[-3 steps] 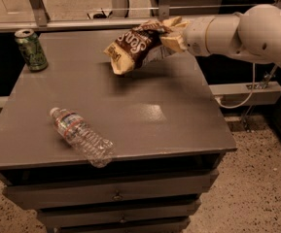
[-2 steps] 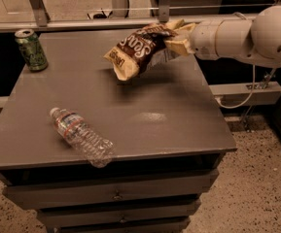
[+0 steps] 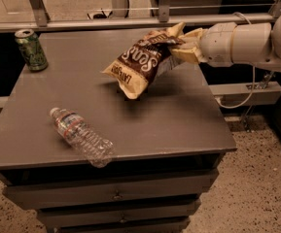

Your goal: Move brown chip bag near water bottle

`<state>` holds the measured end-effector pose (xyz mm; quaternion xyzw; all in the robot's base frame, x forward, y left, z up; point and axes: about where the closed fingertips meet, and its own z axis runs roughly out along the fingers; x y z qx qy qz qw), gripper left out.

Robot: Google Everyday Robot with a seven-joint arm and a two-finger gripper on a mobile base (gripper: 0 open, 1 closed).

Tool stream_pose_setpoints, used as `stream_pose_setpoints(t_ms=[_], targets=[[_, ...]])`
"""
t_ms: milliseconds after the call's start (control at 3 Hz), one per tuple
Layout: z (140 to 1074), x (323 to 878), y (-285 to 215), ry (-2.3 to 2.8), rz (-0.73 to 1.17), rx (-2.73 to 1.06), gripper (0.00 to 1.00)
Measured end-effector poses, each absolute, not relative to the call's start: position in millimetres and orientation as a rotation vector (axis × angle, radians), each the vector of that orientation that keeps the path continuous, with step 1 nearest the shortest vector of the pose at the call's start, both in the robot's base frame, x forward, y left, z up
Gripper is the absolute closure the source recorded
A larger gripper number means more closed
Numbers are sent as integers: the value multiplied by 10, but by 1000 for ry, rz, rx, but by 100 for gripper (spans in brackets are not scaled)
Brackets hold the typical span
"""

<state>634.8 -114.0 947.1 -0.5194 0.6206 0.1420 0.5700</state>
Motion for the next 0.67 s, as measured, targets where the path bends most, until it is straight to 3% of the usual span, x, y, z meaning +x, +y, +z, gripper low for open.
stream_pose_setpoints(t_ms=[667], targets=[[9431,5895,-885,1380,451,-1309,100]])
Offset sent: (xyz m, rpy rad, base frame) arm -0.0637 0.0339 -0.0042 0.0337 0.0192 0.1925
